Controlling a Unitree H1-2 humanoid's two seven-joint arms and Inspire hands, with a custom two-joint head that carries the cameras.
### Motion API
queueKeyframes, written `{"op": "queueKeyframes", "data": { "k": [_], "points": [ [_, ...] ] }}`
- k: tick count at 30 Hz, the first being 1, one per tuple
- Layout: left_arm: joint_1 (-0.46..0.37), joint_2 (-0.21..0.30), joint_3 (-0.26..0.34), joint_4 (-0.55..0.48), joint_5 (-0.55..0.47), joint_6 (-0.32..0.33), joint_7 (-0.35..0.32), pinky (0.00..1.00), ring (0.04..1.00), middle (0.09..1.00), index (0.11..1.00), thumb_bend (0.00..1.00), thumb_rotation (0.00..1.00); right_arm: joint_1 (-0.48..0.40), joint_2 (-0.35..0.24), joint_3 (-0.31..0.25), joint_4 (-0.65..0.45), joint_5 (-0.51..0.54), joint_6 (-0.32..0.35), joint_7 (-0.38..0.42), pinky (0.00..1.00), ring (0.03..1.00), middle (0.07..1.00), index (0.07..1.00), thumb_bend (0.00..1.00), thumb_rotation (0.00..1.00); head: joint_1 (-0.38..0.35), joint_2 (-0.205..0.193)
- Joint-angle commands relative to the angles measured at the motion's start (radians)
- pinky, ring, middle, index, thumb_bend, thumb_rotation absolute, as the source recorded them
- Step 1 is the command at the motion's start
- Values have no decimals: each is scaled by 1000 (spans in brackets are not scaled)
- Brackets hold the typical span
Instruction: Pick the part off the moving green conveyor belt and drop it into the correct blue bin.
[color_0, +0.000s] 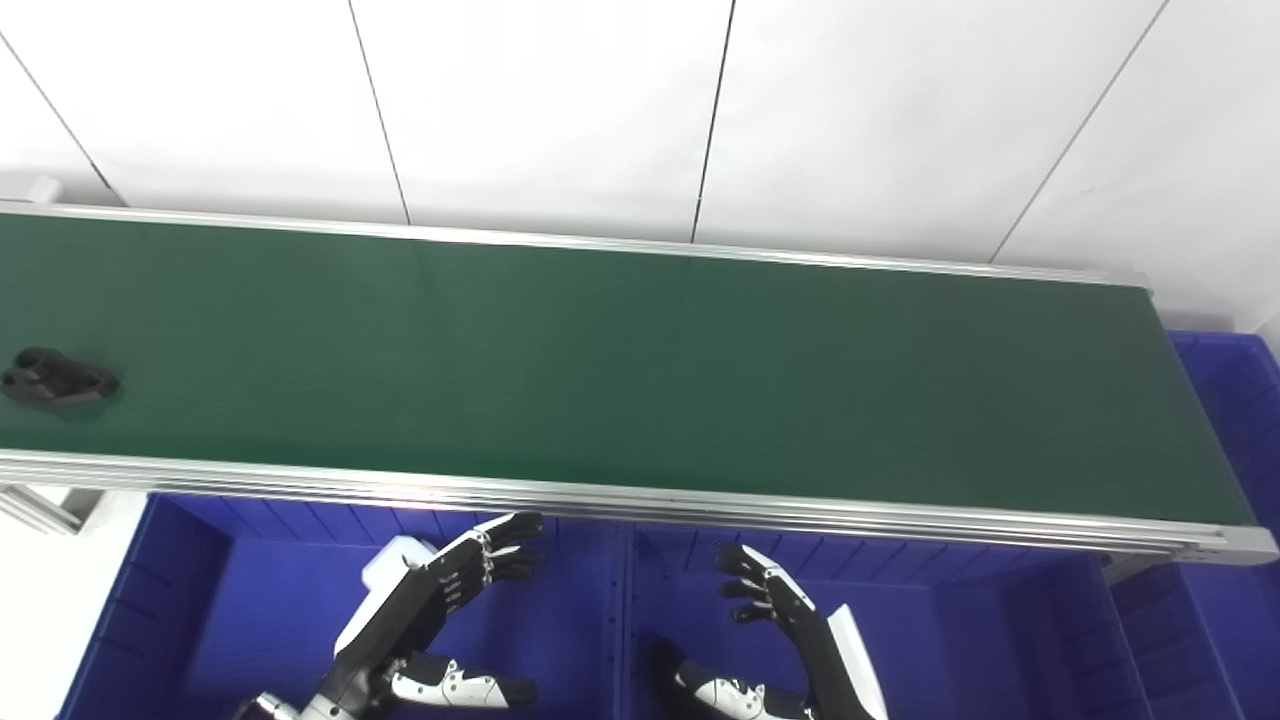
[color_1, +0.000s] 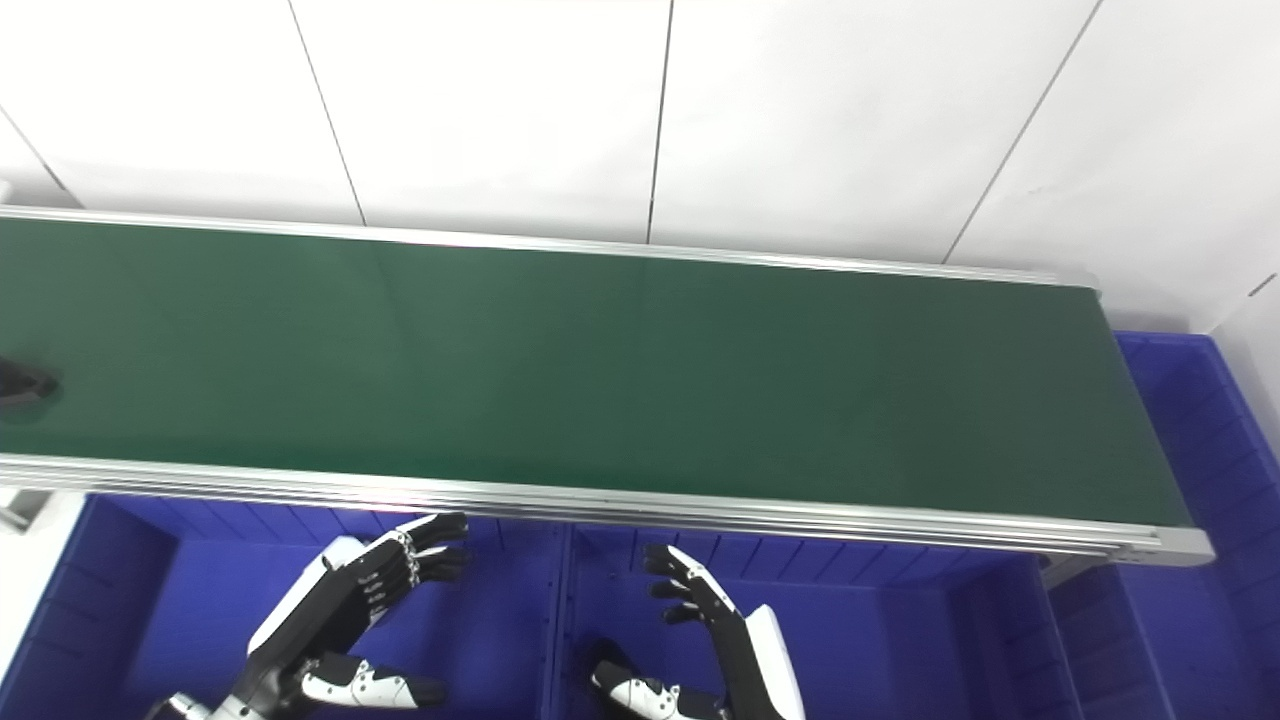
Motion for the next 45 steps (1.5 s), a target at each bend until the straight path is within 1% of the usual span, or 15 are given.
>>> {"op": "queueKeyframes", "data": {
  "k": [1, 16, 32, 35, 36, 39, 40, 41, 42, 43, 44, 45],
  "points": [
    [-4, 4, -1, -15, -15, -30, -3, 780, 803, 868, 850, 679, 214, 0, 7, 5, -20, -5, -59, -5, 653, 747, 804, 837, 610, 317, 0, 1],
    [-5, 8, -2, -19, -15, -30, -4, 778, 803, 871, 853, 672, 205, 1, 8, 3, -27, 2, -46, 1, 652, 745, 799, 832, 613, 323, 3, 3],
    [-10, 6, 0, -14, -11, -30, -1, 778, 803, 867, 851, 673, 198, -5, 7, 1, -14, 9, -60, -2, 653, 749, 799, 832, 616, 314, 4, 0],
    [-10, 2, -4, -14, -6, -30, 4, 773, 801, 866, 850, 669, 190, -7, 4, -1, -9, 9, -62, -2, 656, 750, 801, 833, 617, 322, 39, -23],
    [-9, 0, -9, -12, 1, -30, 9, 771, 801, 866, 850, 668, 185, -8, 1, -3, -6, 7, -62, -2, 656, 749, 802, 834, 616, 323, 92, -44],
    [-5, -4, -27, -7, 26, -30, 29, 773, 802, 872, 852, 674, 196, -10, -11, -9, 7, 17, -78, -1, 658, 749, 803, 836, 609, 301, 167, -83],
    [-4, -7, -36, -3, 37, -30, 41, 774, 802, 873, 852, 677, 202, -9, -15, -12, 14, 17, -88, -4, 659, 749, 803, 836, 607, 295, 219, -111],
    [-2, -7, -46, -3, 48, -30, 55, 766, 797, 871, 849, 687, 212, -7, -19, -15, 17, 21, -96, -5, 655, 747, 800, 834, 605, 290, 219, -111],
    [-1, -8, -57, -1, 58, -30, 70, 757, 792, 869, 844, 700, 219, -7, -24, -18, 24, 27, -109, -6, 652, 747, 799, 832, 598, 271, 260, -135],
    [0, -9, -66, -2, 64, -30, 84, 752, 791, 867, 840, 708, 219, -5, -28, -20, 29, 31, -119, -5, 650, 747, 799, 831, 595, 258, 260, -135],
    [0, -10, -77, -1, 72, -30, 99, 746, 791, 867, 836, 715, 211, -6, -34, -23, 37, 38, -132, -3, 648, 747, 799, 832, 590, 259, 294, -159],
    [-1, -9, -88, -1, 80, -30, 115, 744, 794, 867, 831, 720, 201, -6, -38, -26, 44, 43, -142, -1, 650, 749, 801, 835, 582, 242, 304, -166]
  ]
}}
